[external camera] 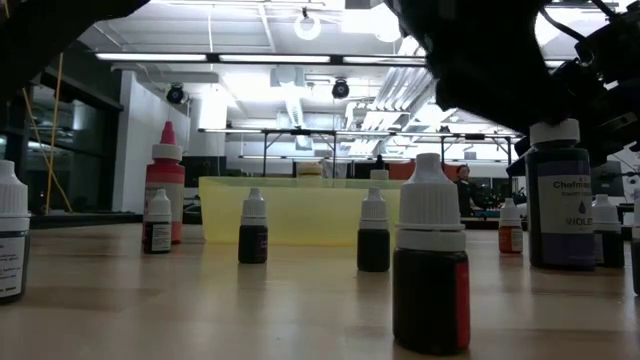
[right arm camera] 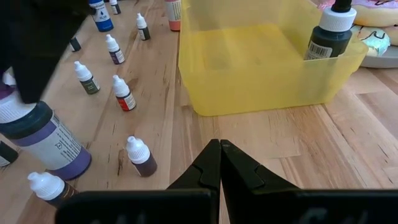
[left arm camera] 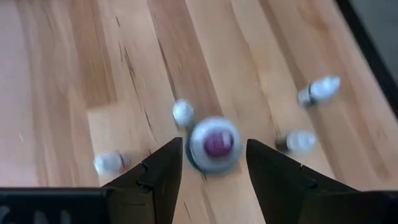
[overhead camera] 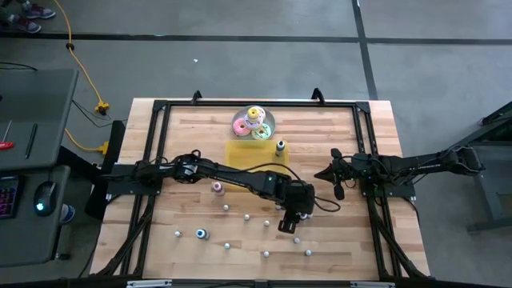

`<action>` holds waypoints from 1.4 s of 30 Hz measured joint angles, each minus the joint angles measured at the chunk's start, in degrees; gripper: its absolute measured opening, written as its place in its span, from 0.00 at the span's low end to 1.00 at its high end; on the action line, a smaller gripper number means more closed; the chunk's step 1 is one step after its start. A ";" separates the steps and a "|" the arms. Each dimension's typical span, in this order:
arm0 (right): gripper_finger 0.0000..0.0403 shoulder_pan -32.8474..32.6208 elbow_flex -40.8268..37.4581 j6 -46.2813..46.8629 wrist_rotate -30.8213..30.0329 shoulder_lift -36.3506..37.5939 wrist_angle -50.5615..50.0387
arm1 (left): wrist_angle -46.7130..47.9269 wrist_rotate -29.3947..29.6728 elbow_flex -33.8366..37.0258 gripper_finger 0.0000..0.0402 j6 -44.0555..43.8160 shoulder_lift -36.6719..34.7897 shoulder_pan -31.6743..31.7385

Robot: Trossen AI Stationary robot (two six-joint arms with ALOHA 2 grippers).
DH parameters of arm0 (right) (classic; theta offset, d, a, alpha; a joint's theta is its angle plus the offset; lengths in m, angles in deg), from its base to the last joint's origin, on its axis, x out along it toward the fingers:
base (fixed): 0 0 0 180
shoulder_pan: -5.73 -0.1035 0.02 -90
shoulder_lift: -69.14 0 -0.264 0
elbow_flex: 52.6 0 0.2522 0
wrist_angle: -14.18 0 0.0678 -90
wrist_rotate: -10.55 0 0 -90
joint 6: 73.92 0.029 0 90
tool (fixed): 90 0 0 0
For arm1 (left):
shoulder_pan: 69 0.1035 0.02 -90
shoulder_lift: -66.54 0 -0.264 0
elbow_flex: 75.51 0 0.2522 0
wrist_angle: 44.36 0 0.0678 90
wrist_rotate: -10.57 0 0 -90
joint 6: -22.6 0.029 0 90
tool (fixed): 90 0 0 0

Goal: Pick & Place food coloring
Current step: Put the large violet food coloring bottle into the yellow container

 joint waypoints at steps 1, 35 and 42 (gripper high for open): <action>0.00 -0.02 0.00 0.00 0.02 0.00 0.04 | -1.10 0.02 -0.08 0.44 0.00 0.32 0.01; 0.00 -0.02 0.00 0.00 0.02 0.00 0.02 | -0.77 -2.39 0.11 0.37 -0.13 0.92 0.08; 0.00 0.00 0.00 0.00 0.02 0.00 0.02 | -0.83 -2.37 0.11 0.27 -0.19 0.92 0.08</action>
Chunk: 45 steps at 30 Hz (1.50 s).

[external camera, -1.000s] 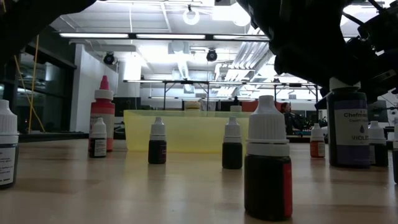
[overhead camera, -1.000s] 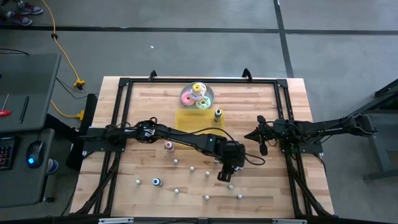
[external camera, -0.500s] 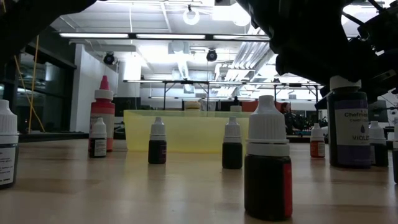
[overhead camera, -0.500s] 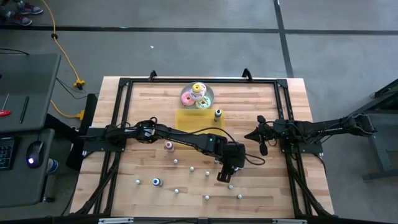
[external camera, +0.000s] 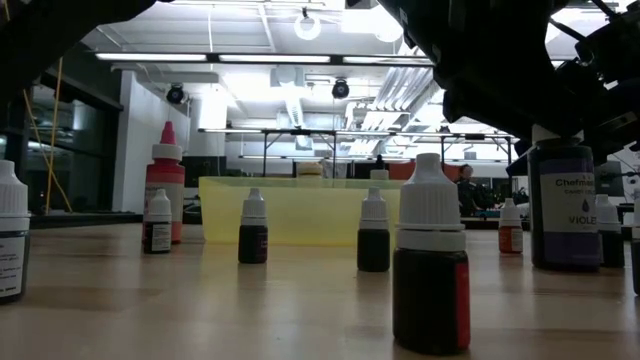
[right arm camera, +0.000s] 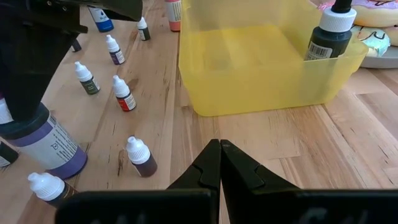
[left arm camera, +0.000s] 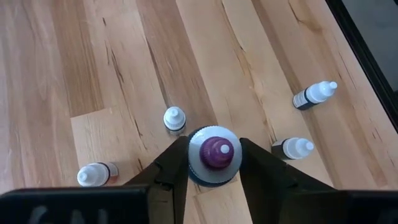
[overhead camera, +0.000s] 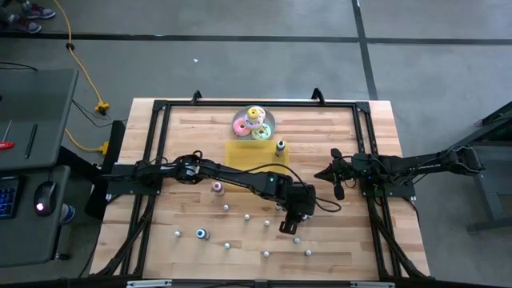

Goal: Pick & Place food coloring
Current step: Put the large violet food coloring bottle into the yellow container

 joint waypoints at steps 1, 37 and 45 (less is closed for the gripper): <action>0.00 -0.01 0.00 0.00 0.00 0.00 0.00 | 0.00 0.00 0.00 0.27 -0.17 0.00 0.00; 0.00 0.00 0.00 0.00 0.02 0.10 -0.36 | 18.37 1.27 -1.99 0.27 7.10 -13.39 0.07; 0.00 -0.02 0.00 0.00 0.00 -0.02 -0.20 | 25.72 0.87 -1.99 0.27 15.36 -18.40 0.07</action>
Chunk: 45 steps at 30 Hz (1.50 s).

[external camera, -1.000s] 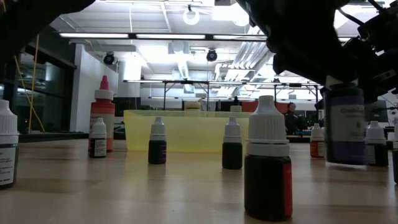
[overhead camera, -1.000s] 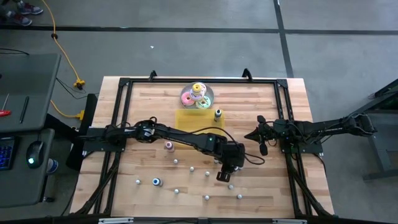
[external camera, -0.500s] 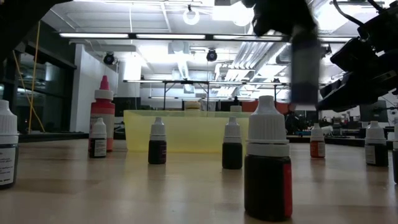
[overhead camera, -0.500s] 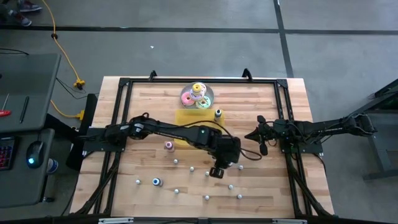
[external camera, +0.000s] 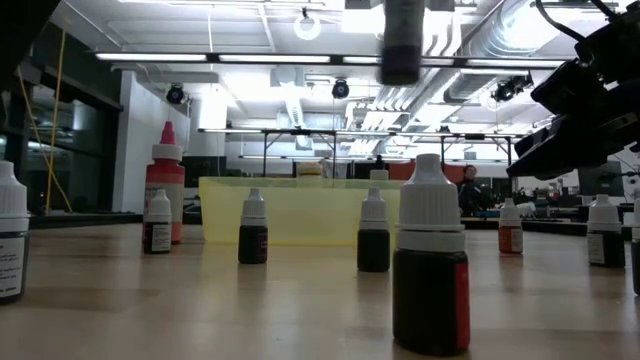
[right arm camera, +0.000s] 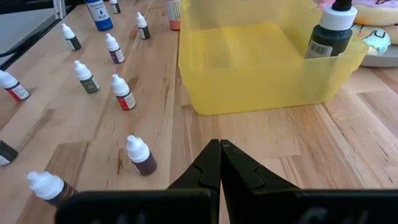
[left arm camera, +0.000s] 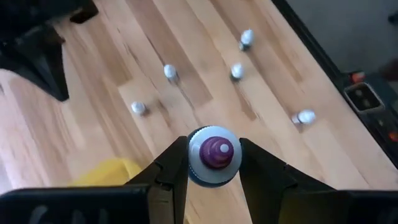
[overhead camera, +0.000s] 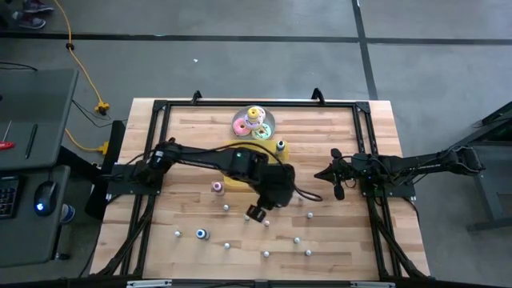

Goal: Pick & Place food coloring
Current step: Put the large violet food coloring bottle into the yellow container

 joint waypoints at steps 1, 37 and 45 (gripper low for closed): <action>0.00 0.00 0.00 0.00 0.01 0.00 0.15 | -0.21 0.11 0.00 0.27 0.33 -0.74 0.00; 0.00 0.02 0.00 0.00 0.02 0.02 0.22 | -27.20 9.51 39.59 0.27 -6.17 -22.76 6.96; 0.00 0.02 0.00 0.00 0.00 0.02 0.20 | -41.58 15.56 51.44 0.27 -16.19 -22.93 12.29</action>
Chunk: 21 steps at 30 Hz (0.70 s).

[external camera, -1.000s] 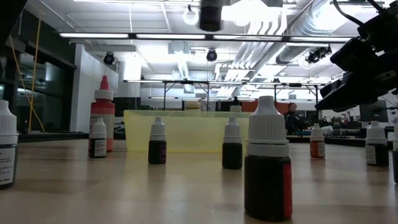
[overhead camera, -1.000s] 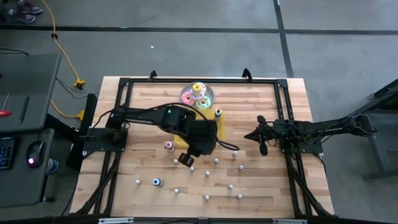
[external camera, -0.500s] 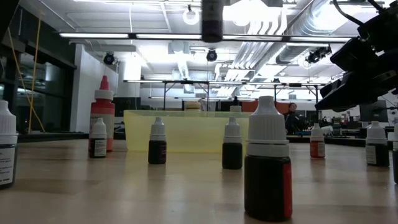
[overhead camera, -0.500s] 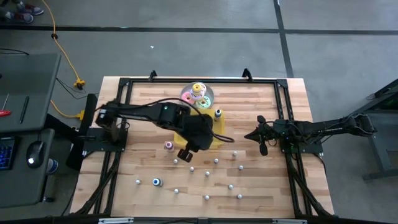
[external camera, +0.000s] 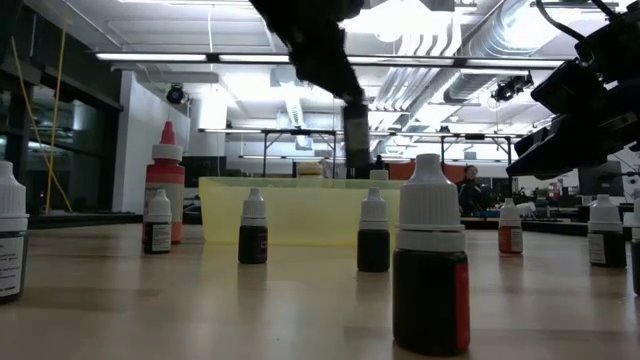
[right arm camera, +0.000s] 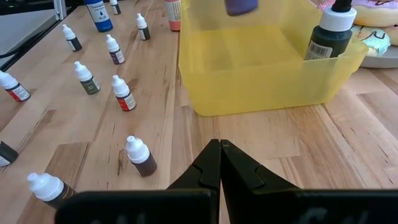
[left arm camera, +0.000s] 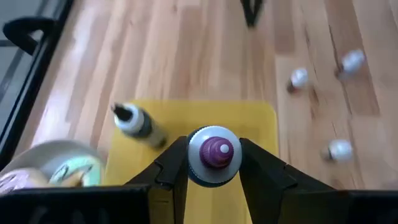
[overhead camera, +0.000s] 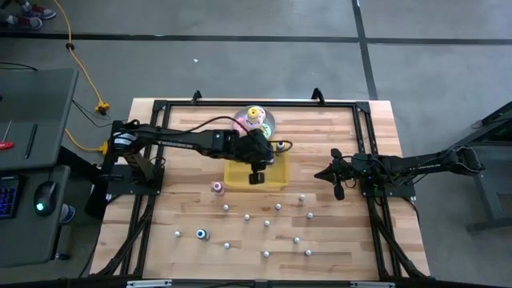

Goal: Pick & Place food coloring
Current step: Put the large violet food coloring bottle into the yellow container

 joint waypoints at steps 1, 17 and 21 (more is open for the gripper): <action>0.00 -0.01 0.00 0.00 0.00 0.00 -0.01 | -1.42 -0.30 0.73 0.27 -0.67 0.09 0.32; 0.00 -0.02 0.00 0.00 -0.02 0.01 -0.18 | -7.65 -4.94 1.91 0.27 -2.63 6.80 4.60; 0.00 -0.02 0.00 0.00 -0.02 -0.08 -0.06 | -7.70 -5.16 -0.74 0.27 -2.47 9.36 4.60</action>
